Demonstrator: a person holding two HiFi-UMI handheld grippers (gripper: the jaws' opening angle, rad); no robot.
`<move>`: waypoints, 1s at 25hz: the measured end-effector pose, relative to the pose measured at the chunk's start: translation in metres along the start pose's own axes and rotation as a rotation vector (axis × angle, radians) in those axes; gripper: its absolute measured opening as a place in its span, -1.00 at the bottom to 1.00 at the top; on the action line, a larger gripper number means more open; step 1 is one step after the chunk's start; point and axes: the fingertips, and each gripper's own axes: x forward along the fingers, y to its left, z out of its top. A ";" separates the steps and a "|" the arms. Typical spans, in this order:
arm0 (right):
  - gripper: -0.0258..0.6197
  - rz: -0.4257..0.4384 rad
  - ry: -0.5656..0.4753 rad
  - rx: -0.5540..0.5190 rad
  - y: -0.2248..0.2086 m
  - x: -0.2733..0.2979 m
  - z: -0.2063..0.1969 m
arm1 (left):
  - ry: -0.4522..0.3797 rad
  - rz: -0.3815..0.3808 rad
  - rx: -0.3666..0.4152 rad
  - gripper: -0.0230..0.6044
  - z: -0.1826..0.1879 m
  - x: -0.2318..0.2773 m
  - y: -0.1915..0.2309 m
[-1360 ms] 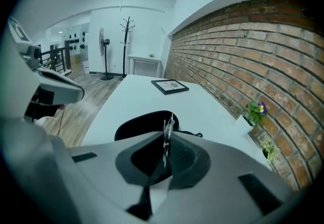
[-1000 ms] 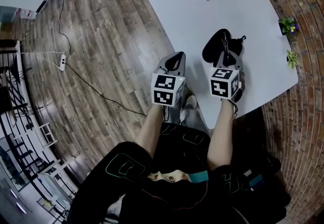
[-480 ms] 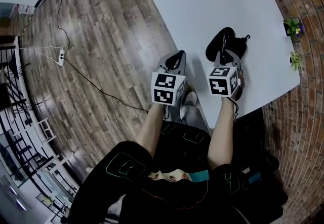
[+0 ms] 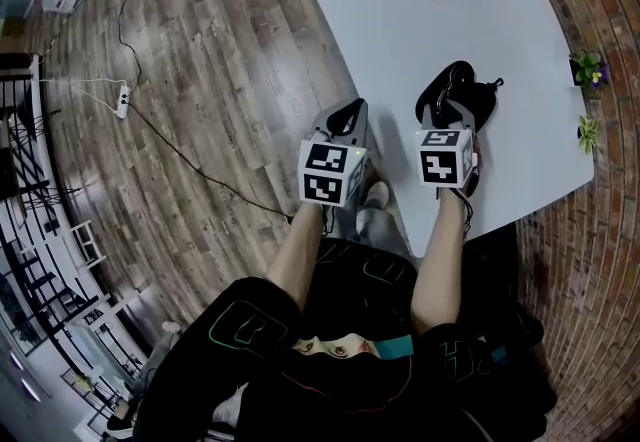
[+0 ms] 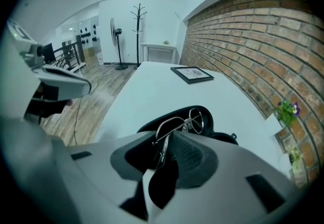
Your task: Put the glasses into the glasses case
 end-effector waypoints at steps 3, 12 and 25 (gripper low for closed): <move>-0.49 0.056 0.011 0.083 0.007 0.004 -0.002 | -0.001 0.002 -0.001 -0.93 0.001 0.000 0.002; -0.21 0.212 -0.065 0.307 0.009 0.000 0.003 | -0.004 -0.010 0.009 -0.93 0.002 0.001 -0.005; -0.90 0.072 -0.290 0.430 -0.039 -0.053 0.011 | -0.082 -0.055 0.019 -0.93 0.018 -0.006 -0.041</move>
